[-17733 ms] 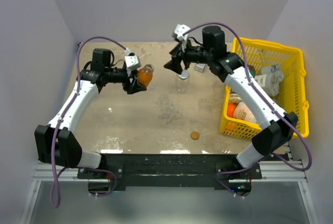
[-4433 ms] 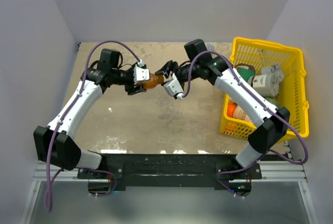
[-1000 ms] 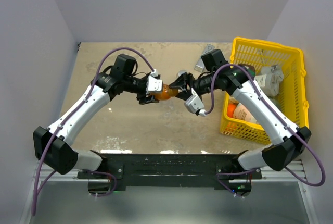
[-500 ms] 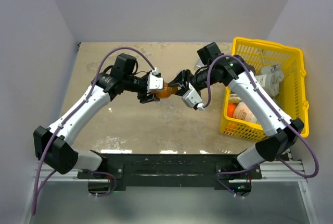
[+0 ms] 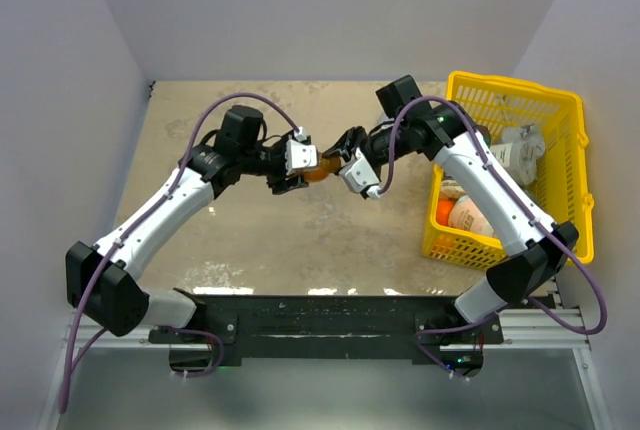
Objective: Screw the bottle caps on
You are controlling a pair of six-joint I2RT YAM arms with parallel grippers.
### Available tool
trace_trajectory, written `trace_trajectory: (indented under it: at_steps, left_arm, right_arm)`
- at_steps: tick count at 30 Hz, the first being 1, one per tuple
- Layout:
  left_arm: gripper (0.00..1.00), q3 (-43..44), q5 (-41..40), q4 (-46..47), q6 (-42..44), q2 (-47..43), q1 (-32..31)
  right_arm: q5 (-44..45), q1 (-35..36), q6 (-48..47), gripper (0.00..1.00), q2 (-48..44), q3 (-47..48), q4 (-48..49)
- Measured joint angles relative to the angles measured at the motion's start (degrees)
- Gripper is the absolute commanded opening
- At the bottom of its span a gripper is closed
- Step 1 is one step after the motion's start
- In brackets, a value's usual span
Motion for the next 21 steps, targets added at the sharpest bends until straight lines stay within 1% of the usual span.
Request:
trace_trajectory:
  at_steps: [2, 6, 12, 15, 18, 21]
  left_arm:
    - [1.0, -0.46, -0.44, 0.68, -0.98, -0.09, -0.04]
    - [0.99, -3.45, -5.07, 4.76, -3.93, -1.11, 0.09]
    - [1.0, -10.19, -11.3, 5.22, -4.39, -5.75, 0.52]
    - [0.99, -13.99, -13.35, 4.87, -4.55, -9.18, 1.25]
    - [1.0, -16.92, -14.53, 4.81, -5.44, -12.2, 1.84]
    - [1.0, -18.71, -15.19, 5.38, -7.06, -14.21, 2.32]
  right_arm:
    - [0.13, 0.0, 1.22, 0.0, 0.09, 0.02, 0.15]
    - [-0.9, 0.83, 6.43, 0.0, 0.48, 0.66, -0.48]
    - [0.57, 0.98, 15.98, 0.0, 1.33, 0.96, -1.62]
    - [3.5, 1.03, 20.09, 0.0, 4.9, 4.26, -3.8]
    - [6.6, 0.96, 24.72, 0.0, 10.32, 8.0, -5.53]
    - [9.77, 0.79, 30.47, 0.0, 14.71, 8.22, -5.4]
